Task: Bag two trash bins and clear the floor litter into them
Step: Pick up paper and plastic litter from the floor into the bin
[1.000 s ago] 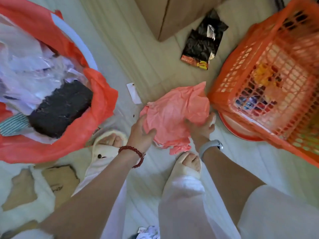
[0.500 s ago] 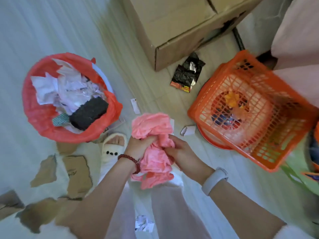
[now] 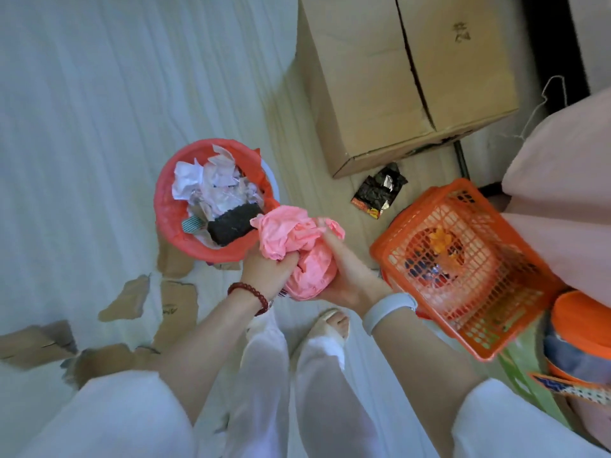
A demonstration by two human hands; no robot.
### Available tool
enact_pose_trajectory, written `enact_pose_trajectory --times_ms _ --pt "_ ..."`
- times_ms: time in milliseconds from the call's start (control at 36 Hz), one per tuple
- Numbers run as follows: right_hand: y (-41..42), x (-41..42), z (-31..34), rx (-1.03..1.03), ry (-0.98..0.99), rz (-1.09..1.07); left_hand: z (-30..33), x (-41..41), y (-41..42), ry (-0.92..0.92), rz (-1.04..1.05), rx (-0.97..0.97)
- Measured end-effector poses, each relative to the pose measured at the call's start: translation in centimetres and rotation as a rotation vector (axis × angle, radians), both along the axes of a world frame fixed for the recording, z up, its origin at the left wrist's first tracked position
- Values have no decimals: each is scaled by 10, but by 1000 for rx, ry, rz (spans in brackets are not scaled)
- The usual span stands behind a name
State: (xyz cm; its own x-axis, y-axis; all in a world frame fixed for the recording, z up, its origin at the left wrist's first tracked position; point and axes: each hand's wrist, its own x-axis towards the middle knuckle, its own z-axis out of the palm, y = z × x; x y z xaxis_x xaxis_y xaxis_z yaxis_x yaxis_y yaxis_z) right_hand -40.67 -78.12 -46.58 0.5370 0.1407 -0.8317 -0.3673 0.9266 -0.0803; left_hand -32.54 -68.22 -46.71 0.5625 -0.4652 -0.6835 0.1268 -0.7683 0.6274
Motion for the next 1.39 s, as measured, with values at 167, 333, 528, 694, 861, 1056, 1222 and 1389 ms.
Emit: enact_pose_trajectory --times_ms 167,333,528,694,861,1056,1222,1389 --pt "33 63 -15 -467 191 42 3 36 33 230 39 -145" --pt "35 126 -44 -1414 124 320 -33 77 84 -178 326 -55" --pt "76 174 -127 -2038 -174 1210 -130 127 155 -247 265 297" --pt "108 174 -230 -1987 -448 1688 -210 145 154 -312 191 334" --pt "99 170 -288 -1874 -516 1856 -229 137 142 -468 259 238" --pt "101 191 -314 -1788 -486 2013 -231 133 144 -569 278 198" --pt "99 191 -296 -1701 -514 2004 -224 136 150 -507 187 273" --pt "73 177 -230 -1490 -614 1834 -197 137 146 -418 109 395"
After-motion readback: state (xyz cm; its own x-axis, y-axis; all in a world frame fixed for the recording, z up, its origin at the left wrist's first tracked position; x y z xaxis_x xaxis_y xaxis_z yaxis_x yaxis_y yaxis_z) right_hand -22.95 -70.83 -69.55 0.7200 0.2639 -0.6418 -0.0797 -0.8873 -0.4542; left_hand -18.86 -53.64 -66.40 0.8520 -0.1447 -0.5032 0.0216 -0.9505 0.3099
